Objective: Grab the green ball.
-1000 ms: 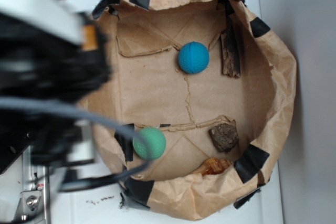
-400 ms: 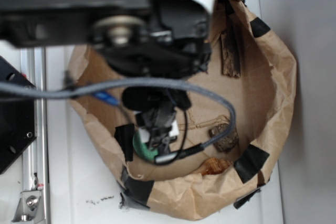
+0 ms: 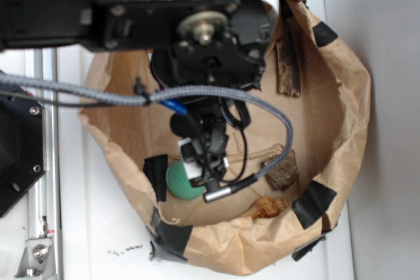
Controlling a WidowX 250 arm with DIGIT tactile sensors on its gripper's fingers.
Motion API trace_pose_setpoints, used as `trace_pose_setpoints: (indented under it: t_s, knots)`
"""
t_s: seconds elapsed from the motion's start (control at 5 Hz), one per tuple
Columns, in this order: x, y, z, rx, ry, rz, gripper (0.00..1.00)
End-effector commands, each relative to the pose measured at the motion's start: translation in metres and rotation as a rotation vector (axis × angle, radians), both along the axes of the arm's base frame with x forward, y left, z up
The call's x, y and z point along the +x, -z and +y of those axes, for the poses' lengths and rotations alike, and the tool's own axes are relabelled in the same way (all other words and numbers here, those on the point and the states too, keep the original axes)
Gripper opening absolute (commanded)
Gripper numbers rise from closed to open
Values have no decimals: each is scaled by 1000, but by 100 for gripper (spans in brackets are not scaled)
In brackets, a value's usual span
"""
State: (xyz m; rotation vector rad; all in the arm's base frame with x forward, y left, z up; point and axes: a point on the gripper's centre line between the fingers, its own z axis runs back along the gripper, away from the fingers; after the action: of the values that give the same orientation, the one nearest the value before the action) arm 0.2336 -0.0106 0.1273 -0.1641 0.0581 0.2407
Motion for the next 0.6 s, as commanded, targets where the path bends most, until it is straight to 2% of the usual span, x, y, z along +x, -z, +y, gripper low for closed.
trace_pose_setpoints:
  t_s: [0.0,0.4]
  knots:
    - [-4,22,-11,24,41,45,100]
    - [-7,29,-18,13,86,41,100]
